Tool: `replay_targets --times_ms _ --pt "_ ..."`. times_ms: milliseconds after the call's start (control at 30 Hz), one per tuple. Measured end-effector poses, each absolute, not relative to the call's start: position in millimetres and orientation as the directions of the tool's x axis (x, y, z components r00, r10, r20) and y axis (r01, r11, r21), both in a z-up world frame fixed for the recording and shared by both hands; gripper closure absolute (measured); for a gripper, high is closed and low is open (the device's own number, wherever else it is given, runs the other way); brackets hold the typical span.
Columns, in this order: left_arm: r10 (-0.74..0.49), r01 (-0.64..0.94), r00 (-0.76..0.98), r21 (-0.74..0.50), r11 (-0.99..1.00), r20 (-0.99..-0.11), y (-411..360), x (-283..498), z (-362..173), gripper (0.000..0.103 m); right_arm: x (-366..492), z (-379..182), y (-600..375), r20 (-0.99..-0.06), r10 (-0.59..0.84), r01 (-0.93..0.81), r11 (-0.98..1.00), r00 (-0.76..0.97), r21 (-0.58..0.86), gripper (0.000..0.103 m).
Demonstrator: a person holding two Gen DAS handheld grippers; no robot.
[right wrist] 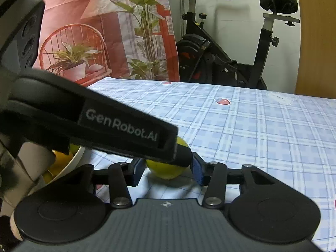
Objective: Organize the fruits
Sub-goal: 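Move both grippers to the green round fruit on the table, then close the left gripper on the green fruit while the right gripper clamps it too, then carry the green fruit over the plate with both grippers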
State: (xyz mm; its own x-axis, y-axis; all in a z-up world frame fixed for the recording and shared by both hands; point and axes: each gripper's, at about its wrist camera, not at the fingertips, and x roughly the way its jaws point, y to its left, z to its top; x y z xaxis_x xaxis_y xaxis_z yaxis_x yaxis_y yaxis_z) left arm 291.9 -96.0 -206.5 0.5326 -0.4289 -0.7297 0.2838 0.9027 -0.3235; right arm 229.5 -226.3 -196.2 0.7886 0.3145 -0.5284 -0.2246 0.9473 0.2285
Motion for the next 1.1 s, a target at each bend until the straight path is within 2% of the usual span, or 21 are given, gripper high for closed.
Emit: replay_targets --times_ms 400,633,933,1100 --pt "-0.369 0.268 0.603 -0.256 0.929 -0.707 -95 248 -191 0.053 208 -192 -220 -0.473 0.359 -0.283 0.932 0.805 0.225 0.054" --pt "-0.366 0.257 0.617 -0.261 0.93 -0.697 -78 223 -177 0.054 190 -185 -213 -0.453 0.399 -0.31 0.914 0.797 0.261 0.054" --pt "-0.331 0.203 0.713 -0.27 0.941 -0.619 -24 200 -136 0.055 188 -140 -168 -0.412 0.457 -0.405 0.889 0.788 0.212 0.054" --pt "-0.309 0.139 0.74 -0.314 0.939 -0.597 21 190 -121 0.055 191 -119 -130 -0.387 0.515 -0.479 0.856 0.765 0.193 0.054"
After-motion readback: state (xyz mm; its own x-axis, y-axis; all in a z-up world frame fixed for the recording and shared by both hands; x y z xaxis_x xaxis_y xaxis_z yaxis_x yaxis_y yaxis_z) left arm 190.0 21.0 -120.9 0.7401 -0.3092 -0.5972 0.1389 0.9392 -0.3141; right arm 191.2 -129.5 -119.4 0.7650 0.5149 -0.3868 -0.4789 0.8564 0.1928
